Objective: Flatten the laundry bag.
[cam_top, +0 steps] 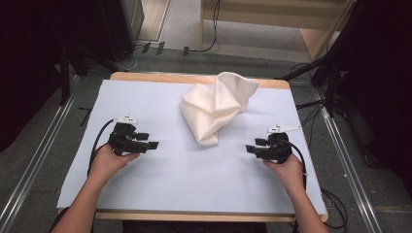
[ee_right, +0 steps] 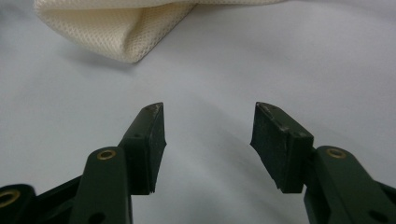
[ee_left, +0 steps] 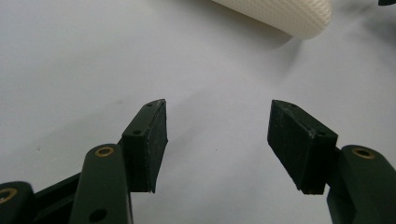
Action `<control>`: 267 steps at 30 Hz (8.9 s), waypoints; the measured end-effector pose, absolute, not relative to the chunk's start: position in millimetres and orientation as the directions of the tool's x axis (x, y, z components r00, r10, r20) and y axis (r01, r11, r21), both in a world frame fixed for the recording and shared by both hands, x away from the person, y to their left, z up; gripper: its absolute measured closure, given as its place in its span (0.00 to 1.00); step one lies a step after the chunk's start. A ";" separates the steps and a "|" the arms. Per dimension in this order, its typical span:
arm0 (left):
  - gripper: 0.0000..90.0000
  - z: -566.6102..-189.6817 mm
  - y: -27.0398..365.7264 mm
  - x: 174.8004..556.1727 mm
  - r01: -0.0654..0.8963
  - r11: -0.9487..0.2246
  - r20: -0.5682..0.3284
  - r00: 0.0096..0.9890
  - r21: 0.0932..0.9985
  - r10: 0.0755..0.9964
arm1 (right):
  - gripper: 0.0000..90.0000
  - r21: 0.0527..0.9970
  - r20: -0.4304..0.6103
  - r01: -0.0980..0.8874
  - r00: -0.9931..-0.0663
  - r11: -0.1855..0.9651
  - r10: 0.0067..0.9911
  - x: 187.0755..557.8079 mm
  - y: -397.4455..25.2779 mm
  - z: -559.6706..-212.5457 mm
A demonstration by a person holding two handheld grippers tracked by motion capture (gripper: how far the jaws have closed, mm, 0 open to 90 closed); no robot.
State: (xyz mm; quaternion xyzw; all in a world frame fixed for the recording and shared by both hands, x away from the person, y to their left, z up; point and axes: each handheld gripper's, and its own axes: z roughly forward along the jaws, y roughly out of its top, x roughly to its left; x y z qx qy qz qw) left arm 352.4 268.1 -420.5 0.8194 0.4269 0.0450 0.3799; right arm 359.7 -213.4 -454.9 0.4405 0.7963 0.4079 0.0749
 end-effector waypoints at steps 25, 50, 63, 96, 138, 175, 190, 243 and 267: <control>0.48 -419.6 252.3 361.3 0.684 -0.349 -0.288 0.635 0.640 0.716 | 0.60 0.721 0.267 0.655 -0.564 0.227 0.782 351.1 -219.8 -449.2; 0.47 -415.1 264.8 346.9 0.684 -0.312 -0.281 0.609 0.659 0.741 | 1.00 0.751 0.244 0.629 -0.547 0.201 0.801 392.3 -210.1 -414.7; 0.47 -417.0 277.3 336.6 0.703 -0.285 -0.288 0.577 0.652 0.764 | 1.00 0.744 0.250 0.646 -0.506 0.171 0.826 460.7 -186.3 -418.1; 0.50 -409.5 288.8 346.4 0.719 -0.196 -0.326 0.518 0.666 0.791 | 1.00 0.753 0.168 0.528 -0.731 0.393 0.662 436.6 -52.8 -418.2; 0.51 -408.3 275.4 367.9 0.721 -0.226 -0.325 0.539 0.655 0.777 | 0.89 0.834 0.125 0.474 -0.662 0.283 0.739 435.3 -144.7 -369.9; 0.37 -397.1 218.3 387.0 0.649 -0.223 -0.358 0.636 0.728 0.683 | 0.97 0.739 0.165 0.494 -0.792 0.457 0.588 313.2 -125.2 -424.2; 0.91 -417.0 185.9 400.9 0.693 -0.265 -0.477 0.677 0.671 0.561 | 0.97 0.740 0.160 0.476 -0.811 0.475 0.563 302.5 -114.9 -424.6; 0.93 -417.2 346.0 356.2 0.709 -0.105 -0.411 0.515 0.697 0.752 | 0.92 0.816 0.210 0.496 -0.734 0.297 0.646 370.3 -129.2 -385.5; 0.83 -385.0 383.4 329.6 0.722 -0.095 -0.402 0.484 0.686 0.777 | 0.92 0.772 0.233 0.506 -0.788 0.385 0.569 372.4 -87.0 -409.8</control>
